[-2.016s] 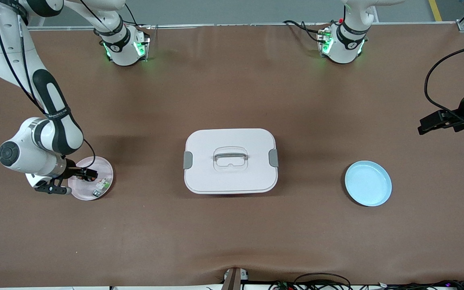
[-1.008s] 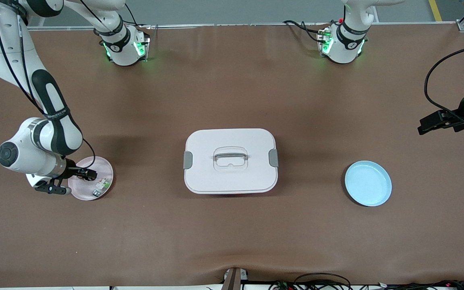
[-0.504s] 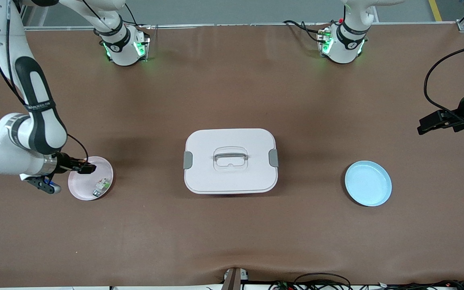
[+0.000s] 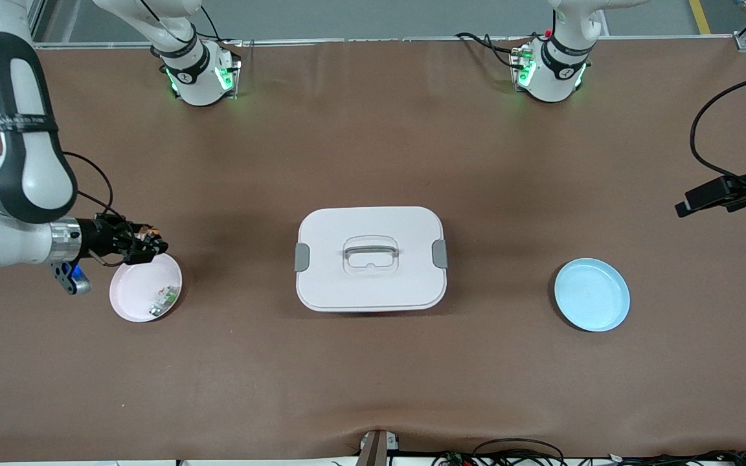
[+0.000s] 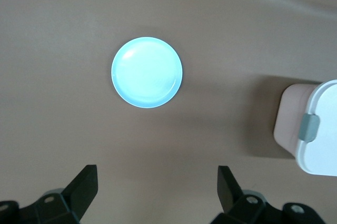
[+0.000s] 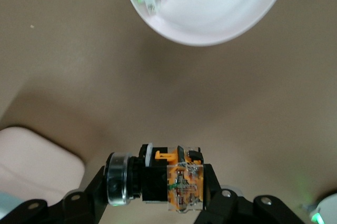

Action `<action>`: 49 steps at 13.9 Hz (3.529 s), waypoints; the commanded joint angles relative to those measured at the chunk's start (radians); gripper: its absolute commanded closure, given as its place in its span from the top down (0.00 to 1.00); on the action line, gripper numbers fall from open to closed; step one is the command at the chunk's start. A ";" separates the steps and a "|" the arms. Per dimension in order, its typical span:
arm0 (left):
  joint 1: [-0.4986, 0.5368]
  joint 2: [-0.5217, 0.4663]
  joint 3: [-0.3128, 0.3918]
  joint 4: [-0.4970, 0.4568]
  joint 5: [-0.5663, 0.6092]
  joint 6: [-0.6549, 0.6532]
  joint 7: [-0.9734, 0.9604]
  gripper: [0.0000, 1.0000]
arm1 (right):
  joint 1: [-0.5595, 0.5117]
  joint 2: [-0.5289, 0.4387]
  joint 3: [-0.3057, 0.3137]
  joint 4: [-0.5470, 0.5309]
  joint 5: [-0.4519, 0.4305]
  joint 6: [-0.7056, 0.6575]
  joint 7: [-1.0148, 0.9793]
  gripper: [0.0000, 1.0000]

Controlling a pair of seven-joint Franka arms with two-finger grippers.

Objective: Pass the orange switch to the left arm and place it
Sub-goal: 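Lift the switch with the right gripper while the left gripper approaches, then carry the switch above the box toward the left gripper and grasp it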

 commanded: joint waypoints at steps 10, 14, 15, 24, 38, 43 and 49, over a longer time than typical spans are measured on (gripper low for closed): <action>0.094 -0.033 -0.001 -0.024 -0.484 -0.233 -0.001 1.00 | 0.203 -0.181 0.003 0.095 0.142 -0.140 0.597 0.00; 0.079 -0.045 -0.085 -0.130 -0.602 -0.144 -0.004 1.00 | 0.263 -0.181 0.003 0.141 0.212 -0.123 0.740 0.00; 0.080 -0.065 -0.126 -0.174 -0.613 -0.088 -0.006 1.00 | 0.272 -0.179 0.003 0.154 0.231 -0.120 0.761 0.00; 0.079 -0.100 -0.448 -0.435 -0.757 0.428 -0.085 1.00 | 0.364 -0.167 0.000 0.228 0.226 -0.076 0.958 0.00; -0.231 0.108 -0.659 -0.454 -0.774 1.123 -0.377 1.00 | 0.459 -0.102 -0.002 0.227 0.191 0.032 1.039 0.00; -0.297 0.147 -0.659 -0.452 -0.774 1.215 -0.380 1.00 | 0.483 -0.052 -0.002 0.227 0.162 0.065 1.038 0.00; -0.320 0.166 -0.659 -0.429 -0.772 1.253 -0.400 1.00 | 0.543 0.010 -0.002 0.222 0.134 0.140 1.039 0.00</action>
